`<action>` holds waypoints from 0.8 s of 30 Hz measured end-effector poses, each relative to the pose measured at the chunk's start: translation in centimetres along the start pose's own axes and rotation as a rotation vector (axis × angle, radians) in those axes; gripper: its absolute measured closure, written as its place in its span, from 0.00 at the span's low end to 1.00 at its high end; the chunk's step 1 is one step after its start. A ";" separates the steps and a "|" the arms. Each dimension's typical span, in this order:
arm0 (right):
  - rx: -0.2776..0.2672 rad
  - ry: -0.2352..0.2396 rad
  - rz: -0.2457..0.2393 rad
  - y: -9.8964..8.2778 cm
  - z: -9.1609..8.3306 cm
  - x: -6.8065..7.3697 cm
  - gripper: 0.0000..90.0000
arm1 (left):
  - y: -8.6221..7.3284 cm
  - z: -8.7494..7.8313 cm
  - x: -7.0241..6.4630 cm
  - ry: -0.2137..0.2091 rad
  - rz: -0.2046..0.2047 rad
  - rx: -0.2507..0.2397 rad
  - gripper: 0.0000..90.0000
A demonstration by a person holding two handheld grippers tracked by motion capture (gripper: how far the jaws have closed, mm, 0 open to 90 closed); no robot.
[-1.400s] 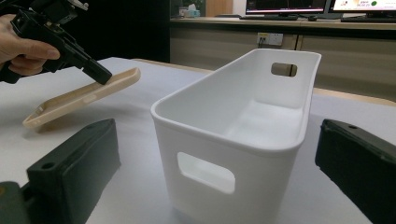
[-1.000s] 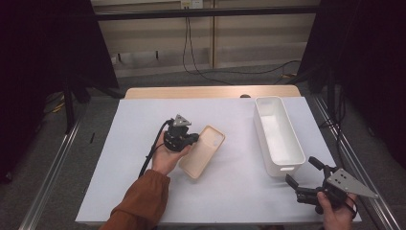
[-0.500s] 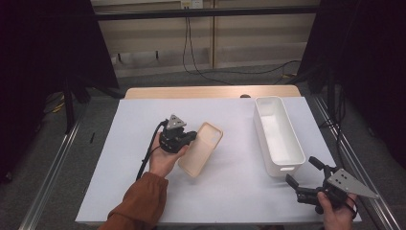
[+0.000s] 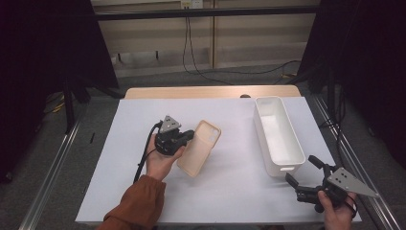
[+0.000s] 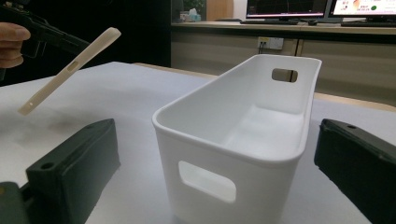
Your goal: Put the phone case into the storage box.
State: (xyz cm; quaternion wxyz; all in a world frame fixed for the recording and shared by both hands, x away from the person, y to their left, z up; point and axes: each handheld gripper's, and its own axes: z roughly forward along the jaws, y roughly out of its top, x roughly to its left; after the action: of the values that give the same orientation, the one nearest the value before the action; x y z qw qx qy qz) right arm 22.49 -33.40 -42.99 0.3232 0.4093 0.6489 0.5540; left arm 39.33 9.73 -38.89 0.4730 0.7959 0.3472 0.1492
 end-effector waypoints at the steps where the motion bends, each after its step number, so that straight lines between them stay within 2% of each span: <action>1: -0.002 -0.001 0.003 0.1 0.0 0.0 0.00 | 0.0 -0.2 0.0 0.004 -0.004 -0.010 0.98; 7: -0.018 0.019 0.036 0.7 0.4 0.4 0.00 | -0.2 -1.0 0.1 0.004 -0.009 -0.021 0.99; 11: -0.008 0.036 0.016 1.2 0.8 0.9 0.00 | -0.2 -1.7 0.0 0.011 -0.009 -0.040 0.99; 12: -0.010 0.038 0.016 1.3 0.9 1.1 0.00 | -0.2 -1.9 -0.1 0.018 0.003 -0.039 0.98; 15: -0.008 0.047 0.012 1.8 1.4 1.4 0.00 | -0.4 -2.4 -0.3 0.016 -0.002 -0.052 0.99; 20: -0.010 0.073 -0.009 2.6 2.3 2.2 0.00 | -0.6 -2.6 -0.7 -0.013 -0.013 -0.074 0.99; 24: -0.008 0.105 -0.025 3.2 3.3 3.0 0.00 | -0.8 -2.2 -1.0 -0.026 -0.009 -0.069 0.99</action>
State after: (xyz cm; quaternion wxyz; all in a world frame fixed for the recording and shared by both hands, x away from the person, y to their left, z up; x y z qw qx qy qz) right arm 24.57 -29.11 -40.33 0.2972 0.3702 0.6678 0.5733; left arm 37.04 10.75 -38.36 0.5052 0.7794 0.3394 0.1483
